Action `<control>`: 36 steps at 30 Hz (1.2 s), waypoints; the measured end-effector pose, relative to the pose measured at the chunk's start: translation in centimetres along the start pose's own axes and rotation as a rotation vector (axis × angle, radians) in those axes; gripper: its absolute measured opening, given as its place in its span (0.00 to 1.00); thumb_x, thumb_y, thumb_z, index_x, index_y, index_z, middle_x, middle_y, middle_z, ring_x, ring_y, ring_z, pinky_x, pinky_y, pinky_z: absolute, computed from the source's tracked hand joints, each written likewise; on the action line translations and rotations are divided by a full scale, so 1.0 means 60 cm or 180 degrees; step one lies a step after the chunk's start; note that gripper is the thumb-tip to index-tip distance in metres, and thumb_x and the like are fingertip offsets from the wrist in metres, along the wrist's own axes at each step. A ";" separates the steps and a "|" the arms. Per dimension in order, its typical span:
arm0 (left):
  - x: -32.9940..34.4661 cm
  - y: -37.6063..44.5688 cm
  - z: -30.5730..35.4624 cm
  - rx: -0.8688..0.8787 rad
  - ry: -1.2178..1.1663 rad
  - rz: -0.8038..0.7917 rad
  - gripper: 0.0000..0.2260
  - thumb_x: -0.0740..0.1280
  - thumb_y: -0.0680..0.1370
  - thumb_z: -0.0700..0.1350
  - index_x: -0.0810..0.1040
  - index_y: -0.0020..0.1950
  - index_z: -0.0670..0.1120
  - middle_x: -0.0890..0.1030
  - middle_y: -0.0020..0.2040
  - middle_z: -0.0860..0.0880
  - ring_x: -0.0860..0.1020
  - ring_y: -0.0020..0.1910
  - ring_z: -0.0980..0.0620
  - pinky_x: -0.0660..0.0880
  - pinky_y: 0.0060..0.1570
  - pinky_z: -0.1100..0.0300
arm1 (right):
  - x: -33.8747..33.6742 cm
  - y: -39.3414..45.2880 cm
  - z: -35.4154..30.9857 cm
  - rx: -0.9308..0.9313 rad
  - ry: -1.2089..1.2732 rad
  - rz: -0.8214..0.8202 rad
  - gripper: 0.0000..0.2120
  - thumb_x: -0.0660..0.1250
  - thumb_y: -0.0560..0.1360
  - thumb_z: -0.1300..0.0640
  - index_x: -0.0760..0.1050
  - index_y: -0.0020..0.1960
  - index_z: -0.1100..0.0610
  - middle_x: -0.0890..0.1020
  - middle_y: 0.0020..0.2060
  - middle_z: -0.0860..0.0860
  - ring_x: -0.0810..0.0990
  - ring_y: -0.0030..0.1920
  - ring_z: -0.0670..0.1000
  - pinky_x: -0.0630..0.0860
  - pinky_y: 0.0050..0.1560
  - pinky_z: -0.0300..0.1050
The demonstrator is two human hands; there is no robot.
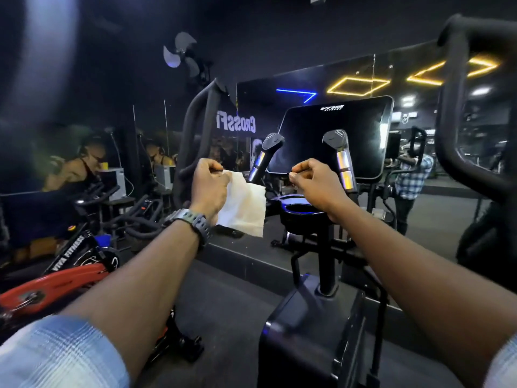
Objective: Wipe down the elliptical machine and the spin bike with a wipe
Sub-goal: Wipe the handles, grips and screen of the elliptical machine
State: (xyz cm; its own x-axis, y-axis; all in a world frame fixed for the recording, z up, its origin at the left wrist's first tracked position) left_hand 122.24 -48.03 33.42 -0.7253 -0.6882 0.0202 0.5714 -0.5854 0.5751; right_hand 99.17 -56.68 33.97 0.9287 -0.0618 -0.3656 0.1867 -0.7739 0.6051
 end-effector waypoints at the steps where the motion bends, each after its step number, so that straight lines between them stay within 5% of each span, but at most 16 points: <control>1: 0.014 0.008 0.002 0.0056 0.0044 -0.0107 0.07 0.63 0.76 0.33 0.73 0.45 0.45 0.74 0.38 0.52 0.71 0.36 0.56 0.70 0.32 0.70 | -0.004 0.005 0.001 -0.0006 0.0003 0.0034 0.05 0.69 0.77 0.51 0.77 0.52 0.51 0.83 0.45 0.48 0.81 0.45 0.45 0.71 0.38 0.36; 4: 0.058 0.036 0.004 0.0108 0.0074 -0.0442 0.15 0.60 0.75 0.31 0.80 0.39 0.47 0.80 0.41 0.52 0.76 0.41 0.55 0.74 0.42 0.62 | -0.014 0.024 0.004 -0.0064 -0.0052 0.0149 0.06 0.69 0.77 0.51 0.77 0.52 0.51 0.83 0.42 0.47 0.81 0.43 0.46 0.74 0.43 0.39; 11: 0.146 0.150 0.010 0.0471 -0.0146 -0.0717 0.10 0.66 0.73 0.37 0.82 0.44 0.51 0.82 0.45 0.53 0.78 0.44 0.55 0.77 0.54 0.55 | -0.033 0.080 -0.005 -0.0259 -0.0354 0.0386 0.07 0.70 0.77 0.53 0.78 0.53 0.53 0.81 0.37 0.45 0.79 0.41 0.45 0.75 0.47 0.41; 17: 0.254 0.250 -0.027 0.1095 0.0219 -0.0916 0.14 0.70 0.73 0.38 0.78 0.58 0.44 0.78 0.58 0.47 0.75 0.58 0.51 0.68 0.60 0.65 | -0.015 0.161 0.002 -0.0484 -0.0984 0.0437 0.04 0.69 0.77 0.55 0.78 0.51 0.53 0.82 0.39 0.46 0.79 0.39 0.44 0.71 0.40 0.29; 21: 0.344 0.280 -0.074 0.1721 0.1281 -0.1287 0.32 0.71 0.73 0.41 0.62 0.73 0.39 0.64 0.72 0.42 0.61 0.72 0.45 0.56 0.73 0.56 | -0.031 0.217 0.004 -0.0779 -0.2042 0.0685 0.05 0.68 0.76 0.55 0.78 0.52 0.54 0.82 0.40 0.49 0.80 0.46 0.53 0.77 0.49 0.49; 25: 0.353 0.310 -0.108 0.1527 0.1464 -0.1046 0.35 0.68 0.75 0.43 0.53 0.77 0.48 0.65 0.70 0.44 0.69 0.66 0.41 0.67 0.62 0.49 | -0.061 0.233 0.027 -0.0805 -0.3614 0.1167 0.15 0.69 0.74 0.49 0.74 0.59 0.53 0.77 0.57 0.53 0.72 0.60 0.57 0.69 0.60 0.55; 30: 0.348 0.350 -0.117 0.0864 0.1159 -0.1057 0.25 0.75 0.65 0.48 0.70 0.58 0.47 0.81 0.49 0.45 0.80 0.46 0.42 0.78 0.45 0.52 | -0.073 0.244 0.089 -0.0230 -0.3005 0.1203 0.22 0.67 0.77 0.48 0.64 0.68 0.50 0.68 0.65 0.54 0.77 0.56 0.64 0.70 0.46 0.50; 33: 0.380 0.370 -0.111 0.0618 0.0221 -0.1887 0.21 0.78 0.56 0.41 0.78 0.46 0.40 0.81 0.33 0.44 0.77 0.27 0.47 0.76 0.31 0.52 | -0.071 0.239 0.093 -0.0223 -0.3086 0.1382 0.23 0.66 0.78 0.50 0.63 0.69 0.49 0.67 0.67 0.53 0.79 0.52 0.66 0.73 0.46 0.53; 36: 0.398 0.383 -0.095 0.1004 0.0160 -0.2009 0.26 0.81 0.56 0.49 0.77 0.49 0.44 0.79 0.37 0.49 0.76 0.31 0.51 0.75 0.32 0.58 | -0.067 0.232 0.092 -0.0185 -0.3123 0.1445 0.24 0.67 0.77 0.51 0.62 0.71 0.46 0.66 0.68 0.49 0.78 0.56 0.63 0.77 0.52 0.62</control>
State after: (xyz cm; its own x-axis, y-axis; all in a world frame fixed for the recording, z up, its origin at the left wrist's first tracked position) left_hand 120.23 -80.33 42.47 -0.8584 -0.2817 -0.4286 -0.0964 -0.7322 0.6743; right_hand 96.28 -70.67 39.94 0.2583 -0.8327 -0.4898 -0.0712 -0.5220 0.8500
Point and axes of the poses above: each hand's wrist, its own y-axis towards the middle knuckle, its own x-axis out of the palm, z = x × y, the point moved 7 cm from there along y, towards the middle knuckle
